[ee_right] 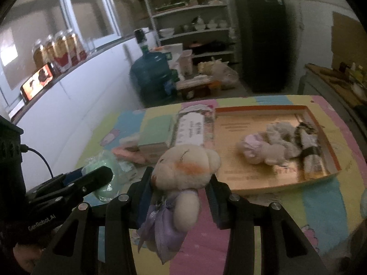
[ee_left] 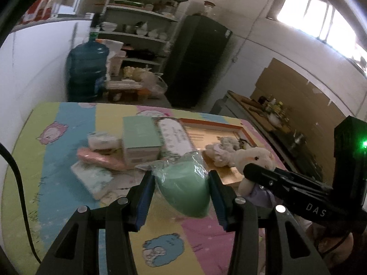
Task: Organize soft objects
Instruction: 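Lift and carry the mint-green item and teddy bear over the tray box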
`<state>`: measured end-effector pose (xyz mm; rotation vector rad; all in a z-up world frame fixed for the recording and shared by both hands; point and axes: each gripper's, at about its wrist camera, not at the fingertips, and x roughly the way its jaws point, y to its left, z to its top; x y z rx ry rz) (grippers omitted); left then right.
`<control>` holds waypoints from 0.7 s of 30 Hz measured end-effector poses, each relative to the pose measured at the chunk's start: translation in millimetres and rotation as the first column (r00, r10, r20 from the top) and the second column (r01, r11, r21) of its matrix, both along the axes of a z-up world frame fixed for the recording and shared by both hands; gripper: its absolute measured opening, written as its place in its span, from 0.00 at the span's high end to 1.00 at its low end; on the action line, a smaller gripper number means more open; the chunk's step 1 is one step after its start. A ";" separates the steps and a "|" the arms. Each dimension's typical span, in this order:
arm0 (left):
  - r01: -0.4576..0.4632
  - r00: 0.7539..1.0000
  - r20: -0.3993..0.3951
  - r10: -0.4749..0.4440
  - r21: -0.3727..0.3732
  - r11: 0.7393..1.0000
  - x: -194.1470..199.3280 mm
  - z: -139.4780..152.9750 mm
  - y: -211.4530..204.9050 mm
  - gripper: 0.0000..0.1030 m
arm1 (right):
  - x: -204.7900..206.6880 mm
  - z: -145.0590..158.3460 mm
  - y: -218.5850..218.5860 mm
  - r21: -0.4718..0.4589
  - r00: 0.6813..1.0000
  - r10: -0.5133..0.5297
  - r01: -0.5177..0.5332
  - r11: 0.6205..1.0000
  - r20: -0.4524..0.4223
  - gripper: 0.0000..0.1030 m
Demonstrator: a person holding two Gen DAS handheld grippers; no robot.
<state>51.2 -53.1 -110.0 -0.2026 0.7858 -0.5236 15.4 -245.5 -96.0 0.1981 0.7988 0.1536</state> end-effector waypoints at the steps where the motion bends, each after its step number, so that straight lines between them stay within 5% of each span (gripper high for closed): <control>1: 0.007 1.000 0.002 -0.007 0.001 1.000 -0.3 0.7 -3.9 0.53 | -2.5 0.3 -6.7 0.003 1.000 -0.010 0.010 1.000 0.002 0.57; 21: 0.123 0.992 0.005 -0.123 0.011 0.992 8.9 7.2 -88.4 0.53 | -17.0 6.3 -88.9 0.028 0.991 -0.134 0.134 0.991 0.013 0.57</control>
